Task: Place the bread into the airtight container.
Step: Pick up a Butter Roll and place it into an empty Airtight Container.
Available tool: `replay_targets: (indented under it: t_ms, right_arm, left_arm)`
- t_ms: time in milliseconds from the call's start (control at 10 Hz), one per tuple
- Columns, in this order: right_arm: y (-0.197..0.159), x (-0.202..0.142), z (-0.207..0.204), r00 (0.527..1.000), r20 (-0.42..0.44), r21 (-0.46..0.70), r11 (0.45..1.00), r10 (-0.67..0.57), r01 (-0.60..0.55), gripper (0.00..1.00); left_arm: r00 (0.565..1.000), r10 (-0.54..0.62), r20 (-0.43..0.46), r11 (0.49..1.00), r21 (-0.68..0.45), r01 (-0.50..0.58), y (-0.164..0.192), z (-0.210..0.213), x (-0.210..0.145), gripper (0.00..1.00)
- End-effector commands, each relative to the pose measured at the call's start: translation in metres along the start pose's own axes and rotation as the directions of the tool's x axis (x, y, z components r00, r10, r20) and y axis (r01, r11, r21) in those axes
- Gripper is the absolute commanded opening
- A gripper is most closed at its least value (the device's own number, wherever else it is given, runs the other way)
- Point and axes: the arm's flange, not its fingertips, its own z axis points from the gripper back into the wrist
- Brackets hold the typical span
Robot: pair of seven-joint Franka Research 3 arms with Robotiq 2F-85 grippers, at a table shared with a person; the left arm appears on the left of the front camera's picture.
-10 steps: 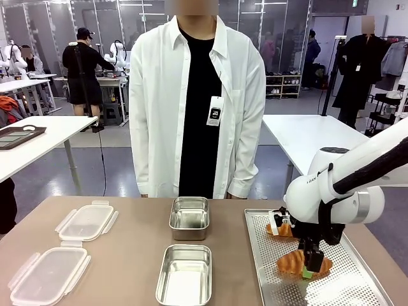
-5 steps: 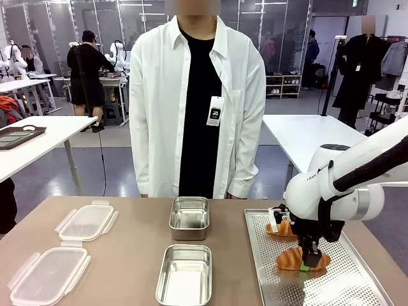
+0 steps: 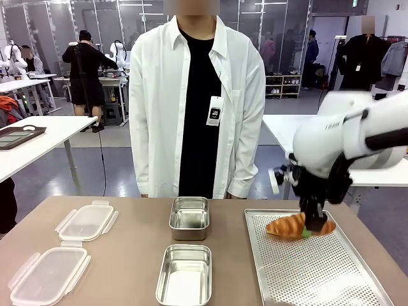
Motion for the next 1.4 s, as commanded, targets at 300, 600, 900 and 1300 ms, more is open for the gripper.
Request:
replay_targets:
  t_ms: [300,600,900,1300]
  right_arm:
    - [0.059,0.114,0.041,0.997,0.009,-0.010,0.997,-0.075,0.076,0.36]
    - [0.096,0.196,0.004,1.000,-0.005,-0.034,0.999,-0.026,0.026,0.36]
    - [0.114,0.253,-0.029,0.998,0.019,-0.047,0.997,-0.059,0.060,0.36]
    - [0.105,0.254,-0.051,0.876,0.056,-0.117,0.868,-0.478,0.482,0.36]
  left_arm:
    - [1.000,-0.018,-0.002,1.000,-0.005,0.018,0.000,0.002,0.001,1.00]
    - [1.000,-0.018,-0.002,1.000,-0.005,0.018,0.000,0.002,0.001,1.00]
    - [1.000,-0.018,-0.002,1.000,-0.005,0.018,0.000,0.002,0.001,1.00]
    - [1.000,-0.018,-0.002,1.000,-0.005,0.018,0.000,0.002,0.001,1.00]
